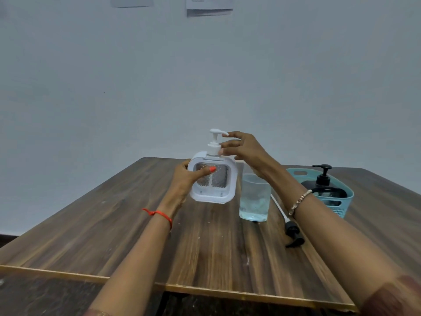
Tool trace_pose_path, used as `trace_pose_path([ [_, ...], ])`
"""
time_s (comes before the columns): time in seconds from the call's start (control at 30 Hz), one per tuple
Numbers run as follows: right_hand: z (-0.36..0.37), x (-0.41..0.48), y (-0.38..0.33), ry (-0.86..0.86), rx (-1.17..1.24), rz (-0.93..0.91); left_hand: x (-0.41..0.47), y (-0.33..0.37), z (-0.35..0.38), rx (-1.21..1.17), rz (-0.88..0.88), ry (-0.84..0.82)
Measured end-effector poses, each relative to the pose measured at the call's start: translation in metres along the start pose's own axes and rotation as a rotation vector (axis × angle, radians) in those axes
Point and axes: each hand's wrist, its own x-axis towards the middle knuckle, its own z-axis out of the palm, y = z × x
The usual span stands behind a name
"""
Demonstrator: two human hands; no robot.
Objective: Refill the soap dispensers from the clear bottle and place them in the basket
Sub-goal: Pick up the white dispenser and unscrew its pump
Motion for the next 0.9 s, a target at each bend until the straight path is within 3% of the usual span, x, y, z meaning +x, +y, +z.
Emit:
trace_pose_path([
  [0.13,0.019,0.001,-0.001,0.08,-0.195,-0.04,-0.002,0.003,0.001,-0.005,0.025,0.018],
  [0.33,0.012,0.005,-0.004,0.035,0.074,0.068,-0.002,0.001,-0.002,-0.016,0.02,0.039],
  [0.5,0.026,-0.001,-0.007,0.056,-0.119,-0.014,-0.003,0.004,0.0,-0.015,0.025,0.054],
  [0.67,0.021,0.0,-0.013,-0.012,0.043,0.061,-0.003,0.002,0.0,-0.014,0.019,0.052],
  [0.8,0.029,-0.003,-0.009,0.077,-0.138,-0.006,-0.001,0.0,0.0,0.048,0.009,0.075],
  [0.9,0.024,0.0,-0.01,0.112,-0.012,0.012,-0.001,-0.002,-0.001,0.043,0.005,0.082],
])
